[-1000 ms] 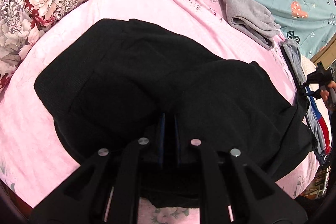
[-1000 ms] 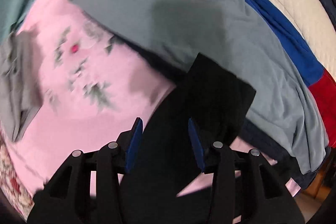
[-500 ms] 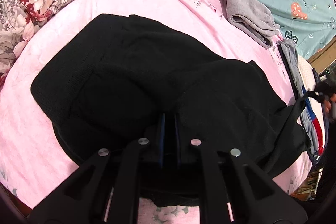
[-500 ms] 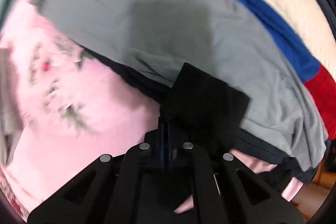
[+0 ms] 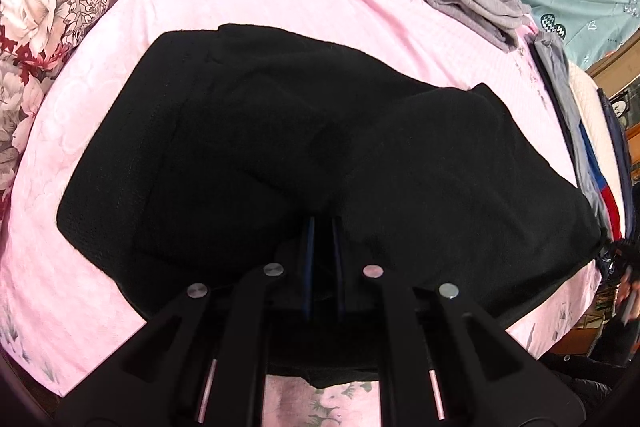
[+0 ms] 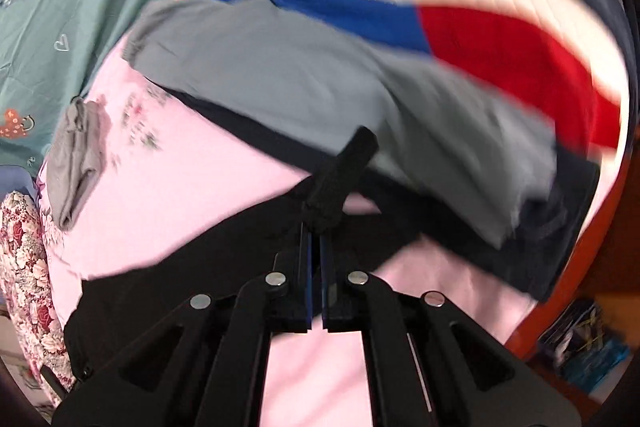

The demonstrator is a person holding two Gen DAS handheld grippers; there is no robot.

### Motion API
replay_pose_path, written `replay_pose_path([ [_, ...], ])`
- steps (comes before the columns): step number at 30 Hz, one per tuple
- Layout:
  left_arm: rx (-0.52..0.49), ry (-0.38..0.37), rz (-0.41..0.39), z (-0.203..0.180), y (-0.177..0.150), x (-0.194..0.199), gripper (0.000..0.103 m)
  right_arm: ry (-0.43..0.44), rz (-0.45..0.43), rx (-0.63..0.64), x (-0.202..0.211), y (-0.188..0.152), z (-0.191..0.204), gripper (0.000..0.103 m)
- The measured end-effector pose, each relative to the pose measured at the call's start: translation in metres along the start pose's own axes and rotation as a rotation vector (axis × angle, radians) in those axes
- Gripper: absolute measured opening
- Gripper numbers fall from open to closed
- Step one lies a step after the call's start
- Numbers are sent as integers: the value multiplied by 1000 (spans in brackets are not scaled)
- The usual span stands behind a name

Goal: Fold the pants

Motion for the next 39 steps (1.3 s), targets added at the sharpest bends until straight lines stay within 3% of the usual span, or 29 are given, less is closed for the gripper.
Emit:
replay_pose_path([
  [5, -14, 68, -11, -6, 1, -1, 9, 74, -9, -56, -33, -18, -26, 3],
  [7, -11, 79, -20, -6, 0, -1, 9, 61, 6, -11, -28, -17, -24, 11],
  [9, -4, 78, -27, -5, -1, 0, 9, 14, 12, 15, -18, -14, -25, 47],
  [12, 6, 83, -35, -4, -1, 0, 9, 45, -5, -8, -5, -9, -32, 47],
  [14, 9, 91, -36, -4, -2, 1, 9, 95, 36, -39, -10, -5, -35, 47],
  [18, 11, 96, -41, -4, -2, 1, 9, 110, 143, -78, -44, -4, -32, 47],
  [19, 12, 96, -41, -4, -2, 1, 9, 125, 123, -83, -49, 0, -30, 46],
  [20, 13, 96, -41, -4, -2, 1, 9, 163, 70, -65, -48, 7, -25, 20],
  [21, 14, 98, -41, -4, -2, 1, 9, 156, 37, -27, -44, 12, -19, 15],
  [25, 18, 100, -43, -4, -2, 1, 9, 131, -65, 45, -19, 17, -4, 15],
  [29, 12, 102, -53, -4, -2, 0, 9, 56, 0, 25, -48, 9, -17, 18],
  [30, 9, 102, -55, -4, -3, 1, 9, 23, 25, 24, -61, 4, -24, 27],
  [31, 7, 104, -59, -5, -3, 2, 9, 23, 2, 36, -60, 5, -23, 28],
  [33, -12, 129, -72, -9, -6, 6, 10, -103, -3, 81, -47, 6, -18, 46],
  [35, -46, 131, -91, -18, -11, 12, 27, -244, -106, 170, -13, 12, -1, 46],
  [37, -75, 74, -119, -34, -13, 22, 32, -331, -208, 262, 19, 15, 29, 47],
  [39, -93, 12, -124, -49, -13, 27, 32, -245, -266, 364, 38, 12, 80, 59],
])
Point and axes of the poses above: each gripper's, at about its wrist camera, not at the fingertips, and x roughly against the way its jaws point, z to its left, y to its top, the point moved 5 cm from there along -x, roughly the way its jaws point, and after that the axes turned 2 degrees about x, right-handed, at the moved point
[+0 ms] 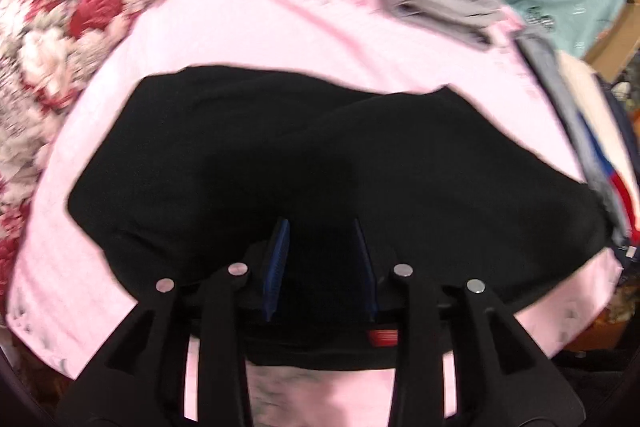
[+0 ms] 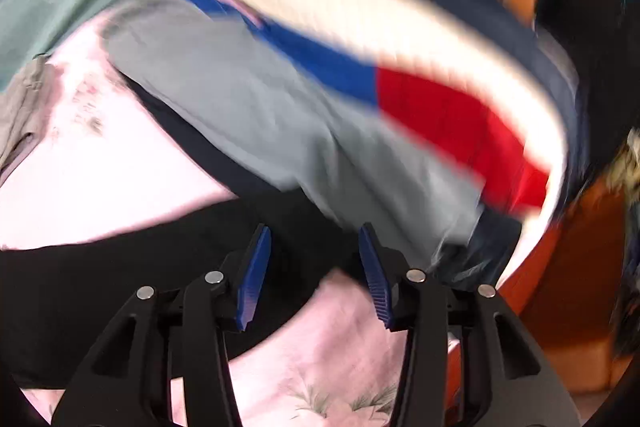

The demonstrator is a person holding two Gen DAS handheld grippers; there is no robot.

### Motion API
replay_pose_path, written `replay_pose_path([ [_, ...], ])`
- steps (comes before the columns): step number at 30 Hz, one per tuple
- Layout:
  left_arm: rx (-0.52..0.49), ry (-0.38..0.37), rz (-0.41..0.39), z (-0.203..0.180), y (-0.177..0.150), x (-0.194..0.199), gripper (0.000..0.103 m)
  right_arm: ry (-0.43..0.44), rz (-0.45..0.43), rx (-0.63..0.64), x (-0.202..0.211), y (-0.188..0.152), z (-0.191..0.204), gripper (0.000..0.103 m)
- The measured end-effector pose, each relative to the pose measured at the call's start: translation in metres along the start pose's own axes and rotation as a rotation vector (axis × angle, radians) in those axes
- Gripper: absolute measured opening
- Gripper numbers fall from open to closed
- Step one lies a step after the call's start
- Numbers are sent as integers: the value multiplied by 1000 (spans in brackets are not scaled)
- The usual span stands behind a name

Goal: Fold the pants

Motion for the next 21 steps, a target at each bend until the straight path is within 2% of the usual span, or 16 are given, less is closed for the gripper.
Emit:
replay_pose_path([
  [1, -13, -30, 6, -10, 1, -1, 32, 59, -21, 41, 8, 5, 23, 62],
  [2, -23, -49, 13, -18, 1, -3, 32, 172, -38, 126, 18, 11, 66, 63],
  [3, -33, -68, 24, -27, 1, -8, 32, 239, -37, 176, 22, 11, 91, 64],
  [4, -44, -86, 41, -37, 0, -14, 32, 376, -16, 277, 25, 10, 143, 64],
  [5, -52, -103, 58, -45, -2, -20, 32, 473, 10, 344, 26, 6, 181, 64],
  [7, -70, -132, 104, -62, -11, -34, 29, 640, 86, 487, 22, -6, 272, 64],
  [8, -79, -132, 124, -67, -15, -40, 28, 676, 111, 544, 19, -12, 306, 64],
  [10, -101, -98, 104, -73, -22, -43, 26, 711, 167, 648, 5, -21, 375, 64],
  [13, -110, -80, 80, -76, -30, -38, 26, 712, 223, 716, -21, -22, 441, 64],
  [16, -87, -111, 81, -71, -32, -36, 26, 679, 269, 735, -42, -19, 470, 62],
  [19, -85, -123, 84, -70, -33, -34, 26, 665, 337, 742, -59, -25, 483, 55],
  [21, -87, -123, 85, -69, -33, -33, 26, 676, 379, 744, -60, -36, 486, 46],
])
Point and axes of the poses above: each gripper's, at about its wrist camera, not at the fingertips, and x roughly against the way its jaws point, z to its left, y to its top, the point moved 5 cm from there along -x, roughly the way its jaws point, and after that the axes turned 2 degrees about x, right-handed, at the moved point
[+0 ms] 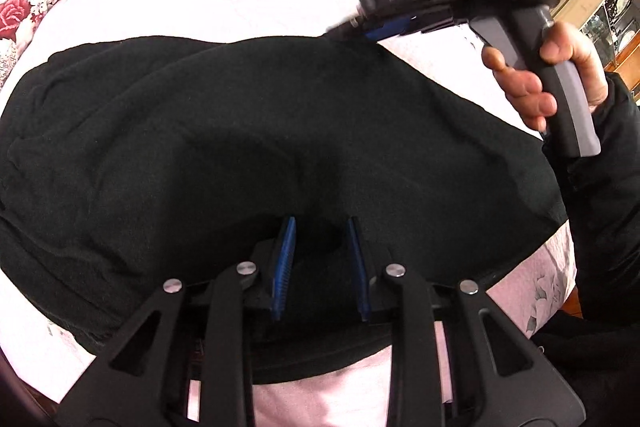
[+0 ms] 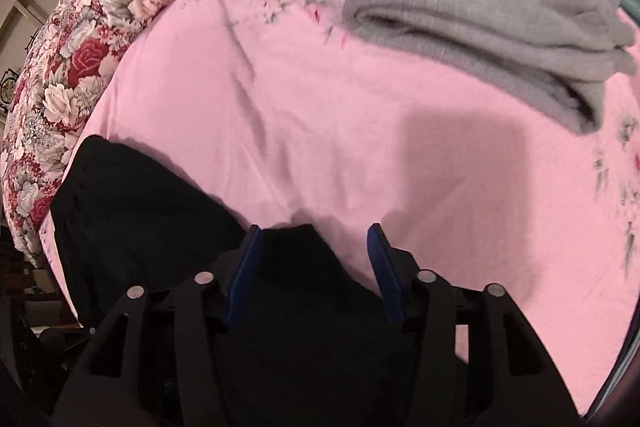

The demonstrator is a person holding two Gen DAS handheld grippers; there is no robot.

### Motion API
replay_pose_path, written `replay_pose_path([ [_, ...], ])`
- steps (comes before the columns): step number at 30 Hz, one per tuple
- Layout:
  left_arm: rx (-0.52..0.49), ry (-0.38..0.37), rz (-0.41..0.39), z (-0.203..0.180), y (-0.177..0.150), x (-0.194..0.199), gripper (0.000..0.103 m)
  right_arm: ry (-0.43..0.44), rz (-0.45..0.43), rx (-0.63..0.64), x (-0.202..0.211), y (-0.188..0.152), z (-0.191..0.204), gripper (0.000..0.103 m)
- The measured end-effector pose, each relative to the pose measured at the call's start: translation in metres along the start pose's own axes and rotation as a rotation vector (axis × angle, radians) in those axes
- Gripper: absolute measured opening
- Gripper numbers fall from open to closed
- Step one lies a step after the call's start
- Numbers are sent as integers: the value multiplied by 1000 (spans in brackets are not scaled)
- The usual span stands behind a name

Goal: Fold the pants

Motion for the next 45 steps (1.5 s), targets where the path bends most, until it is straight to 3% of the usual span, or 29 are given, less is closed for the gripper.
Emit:
replay_pose_path([
  [1, 0, 1, 2, 0, 2, -2, 26, 20, 15, 5, -4, -3, 1, 41],
  [2, 2, 2, 7, 0, 3, -1, 26, 32, 24, 15, -4, -8, 9, 12],
  [3, 6, 2, 11, 0, 2, 0, 26, 28, 33, 32, -5, -12, 12, 2],
  [5, 11, 5, 20, 0, 0, 1, 26, -45, -46, 64, 7, -10, 18, 2],
  [8, 13, 16, 24, -1, 0, 0, 26, -63, -105, 54, 18, 0, 22, 1],
  [16, -8, 39, 50, -10, 10, -2, 30, -36, -62, 45, -16, 3, 7, 4],
  [18, -9, 22, 25, -13, 29, 7, 31, -47, -66, 12, -2, 4, 2, 25],
  [20, -13, -5, -3, -19, 51, 13, 39, -42, -129, 3, 30, 1, -2, 29],
  [21, -4, -31, -5, -22, 64, 11, 41, -49, -169, 14, 51, -4, -3, 45],
  [23, 29, -65, 15, -25, 88, -2, 40, -65, -220, 17, 81, -18, -6, 51],
  [25, 44, -90, 50, -30, 107, -24, 33, -62, -215, -6, 96, -42, -14, 51],
  [26, 43, -87, 76, -33, 118, -41, 19, -54, -204, -26, 97, -56, -17, 51],
  [28, 49, -77, 129, -34, 130, -68, 9, -29, -177, -47, 96, -95, -22, 50],
  [29, 59, -65, 155, -32, 135, -85, 9, 1, -169, -39, 92, -114, -18, 44],
  [30, 65, -54, 166, -31, 139, -96, 5, 40, -157, -27, 88, -133, -11, 24],
  [32, 62, -56, 157, -29, 145, -101, 5, 92, -137, -21, 78, -164, 7, 12],
  [36, 64, -68, 145, -28, 141, -103, 5, 113, -157, 10, 64, -182, 37, 12],
  [40, 58, -97, 117, -25, 137, -98, 5, 141, -27, 32, 32, -195, 59, 12],
  [43, 55, -119, 106, -24, 140, -98, 5, 96, -54, 54, 29, -197, 69, 14],
  [45, 60, -128, 106, -23, 139, -96, 5, 112, -72, 4, 35, -195, 64, 29],
])
Point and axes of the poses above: each gripper's, at about its wrist camera, not at the fingertips, and x roughly against the way its jaws point, z to its left, y to its top, the point moved 5 cm from there along -x, roughly the way its jaws point, and after that the axes turned 2 degrees about x, right-handed, at the moved point
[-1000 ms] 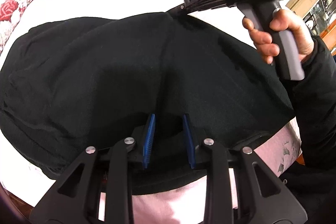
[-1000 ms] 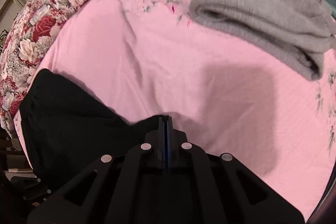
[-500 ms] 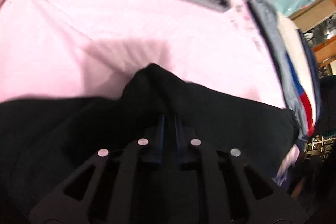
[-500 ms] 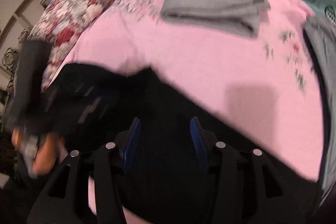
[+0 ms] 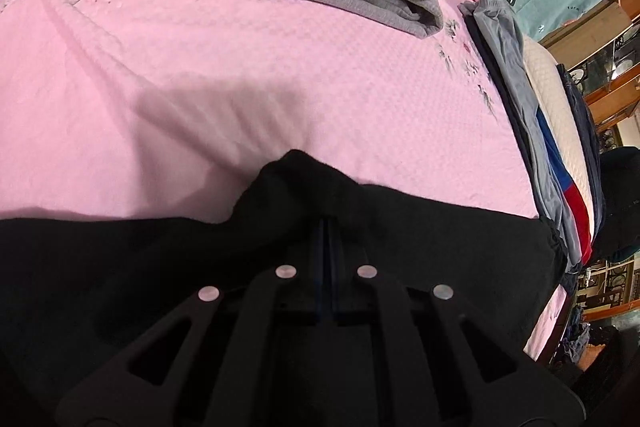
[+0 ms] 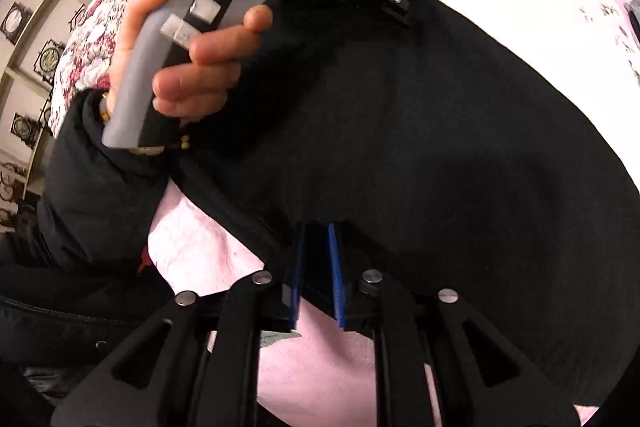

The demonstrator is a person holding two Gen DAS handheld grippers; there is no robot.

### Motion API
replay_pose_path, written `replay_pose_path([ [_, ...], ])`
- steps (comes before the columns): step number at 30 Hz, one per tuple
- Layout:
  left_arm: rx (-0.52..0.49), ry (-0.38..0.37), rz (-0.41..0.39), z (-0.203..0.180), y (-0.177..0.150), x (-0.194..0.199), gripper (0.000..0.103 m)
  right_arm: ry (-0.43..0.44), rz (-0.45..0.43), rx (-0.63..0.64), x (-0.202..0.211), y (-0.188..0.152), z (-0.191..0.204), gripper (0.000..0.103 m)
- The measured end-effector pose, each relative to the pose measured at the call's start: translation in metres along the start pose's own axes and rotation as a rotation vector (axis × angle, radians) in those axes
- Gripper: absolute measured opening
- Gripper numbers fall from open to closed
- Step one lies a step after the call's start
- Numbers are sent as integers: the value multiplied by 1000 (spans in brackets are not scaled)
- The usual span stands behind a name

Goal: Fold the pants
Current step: 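Fold the pants edge over with the left gripper while the right gripper grasps the other end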

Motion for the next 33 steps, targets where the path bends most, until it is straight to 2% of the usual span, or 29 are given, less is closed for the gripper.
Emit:
replay_pose_path([
  [1, 12, 6, -9, 2, -3, 7, 5, 20, -39, -46, 11, 2, -7, 34],
  [2, 17, 14, -26, 5, -8, 15, 6, 30, -91, -91, 27, 3, -15, 49],
  [3, 16, 22, -50, 4, -14, 26, 6, 24, -151, -134, 45, 3, -27, 55],
  [4, 8, 34, -62, 3, -23, 37, 6, -9, -218, -189, 68, -2, -44, 55],
  [5, 4, 53, -66, 1, -32, 45, 6, -50, -267, -244, 89, -10, -63, 61],
  [6, 2, 66, -70, 1, -45, 53, 6, -108, -325, -325, 116, -26, -90, 72],
  [8, 8, 25, -68, -3, -74, 64, 6, -210, -415, -488, 159, -61, -136, 80],
  [10, 8, -12, -49, -6, -98, 66, 6, -309, -488, -679, 200, -110, -185, 82],
  [12, -5, -12, -24, -7, -119, 63, 6, -377, -525, -857, 225, -157, -225, 82],
  [15, -20, 5, -14, -7, -134, 59, 6, -355, -531, -1022, 234, -202, -266, 82],
  [19, 8, 14, -5, -2, -134, 62, 6, -206, -530, -1098, 216, -224, -302, 82],
  [23, 20, 42, -3, -2, -134, 62, 6, -147, -494, -1091, 214, -226, -342, 82],
  [28, 47, 63, -8, -2, -132, 62, 7, -160, -478, -1028, 209, -212, -360, 82],
  [31, 62, 70, -15, -1, -133, 62, 7, -154, -510, -1021, 202, -207, -371, 82],
  [33, 63, 90, -13, -2, -135, 62, 7, -183, -536, -1038, 202, -210, -375, 64],
])
Point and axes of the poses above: each gripper's, at about its wrist camera, not at the fingertips, and x roughly against the way its jaws point, z to its left, y to its top, the point moved 5 cm from there along -x, roughly the way its jaws point, and after that the axes turned 2 degrees about x, right-handed, at the moved point
